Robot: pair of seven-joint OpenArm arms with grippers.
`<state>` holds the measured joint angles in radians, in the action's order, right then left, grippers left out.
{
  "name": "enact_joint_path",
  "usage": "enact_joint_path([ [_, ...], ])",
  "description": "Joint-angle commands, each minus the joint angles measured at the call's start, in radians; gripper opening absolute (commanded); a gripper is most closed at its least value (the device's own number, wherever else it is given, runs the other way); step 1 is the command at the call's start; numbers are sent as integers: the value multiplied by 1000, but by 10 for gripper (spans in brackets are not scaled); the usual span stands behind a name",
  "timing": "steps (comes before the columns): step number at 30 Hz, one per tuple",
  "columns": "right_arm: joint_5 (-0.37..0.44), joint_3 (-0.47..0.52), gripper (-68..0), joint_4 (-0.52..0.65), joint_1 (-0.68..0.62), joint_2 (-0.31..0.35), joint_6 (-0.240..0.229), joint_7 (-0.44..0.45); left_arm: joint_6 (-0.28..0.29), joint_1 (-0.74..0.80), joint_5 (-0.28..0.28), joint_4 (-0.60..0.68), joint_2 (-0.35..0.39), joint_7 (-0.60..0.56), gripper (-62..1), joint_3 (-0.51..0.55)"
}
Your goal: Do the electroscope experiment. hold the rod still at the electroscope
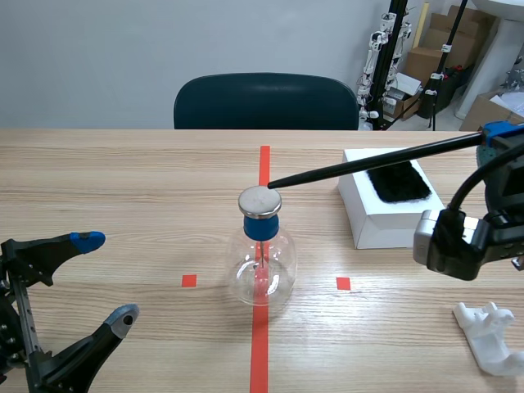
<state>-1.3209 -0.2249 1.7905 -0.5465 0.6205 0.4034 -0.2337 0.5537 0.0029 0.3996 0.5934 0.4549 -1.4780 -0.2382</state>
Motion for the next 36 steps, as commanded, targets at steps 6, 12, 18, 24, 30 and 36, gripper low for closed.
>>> enact_joint_path([
  [6,-8,1,-669,13,15,0,14,-7,2,-3,-14,15,8,-19,14,1],
  [12,-8,1,-669,13,15,0,14,-7,2,-3,-14,15,8,-19,14,1],
  [18,-8,1,-669,13,15,0,14,-7,2,-3,-14,15,8,-19,14,1],
  [24,-8,1,-669,13,15,0,14,-7,2,-3,-14,15,8,-19,14,1],
  [30,-8,1,-669,13,15,0,14,-7,2,-3,-14,15,8,-19,14,1],
  [36,5,1,-669,13,14,0,14,-6,2,-3,-14,15,8,-19,14,1],
])
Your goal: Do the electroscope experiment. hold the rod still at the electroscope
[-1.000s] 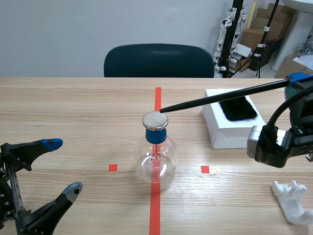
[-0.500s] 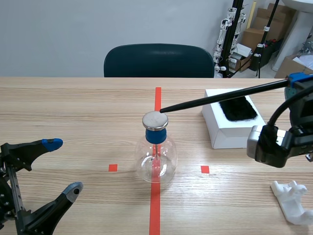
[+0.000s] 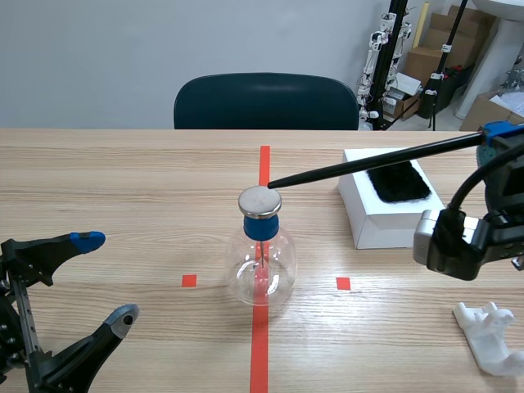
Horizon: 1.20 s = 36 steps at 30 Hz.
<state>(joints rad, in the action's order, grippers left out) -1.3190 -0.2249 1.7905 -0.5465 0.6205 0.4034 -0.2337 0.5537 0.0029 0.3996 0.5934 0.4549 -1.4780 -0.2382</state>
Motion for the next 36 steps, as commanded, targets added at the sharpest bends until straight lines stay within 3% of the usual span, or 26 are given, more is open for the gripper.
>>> enact_joint_path([
  [1,10,1,-669,13,14,0,14,-5,2,-3,-14,15,8,-19,14,1],
  [12,79,64,-669,116,-86,5,26,0,2,-3,-14,15,8,-19,14,1],
  [23,124,187,-669,303,-315,-10,154,24,2,-3,-13,15,8,-18,14,1],
  [29,123,278,-669,390,-478,-154,222,160,2,-3,-13,15,8,-18,14,1],
  [34,153,336,-669,404,-578,-314,364,333,2,-3,-13,15,8,-18,14,1],
  [36,169,352,-669,404,-605,-372,380,397,2,-3,-14,15,8,-18,14,1],
])
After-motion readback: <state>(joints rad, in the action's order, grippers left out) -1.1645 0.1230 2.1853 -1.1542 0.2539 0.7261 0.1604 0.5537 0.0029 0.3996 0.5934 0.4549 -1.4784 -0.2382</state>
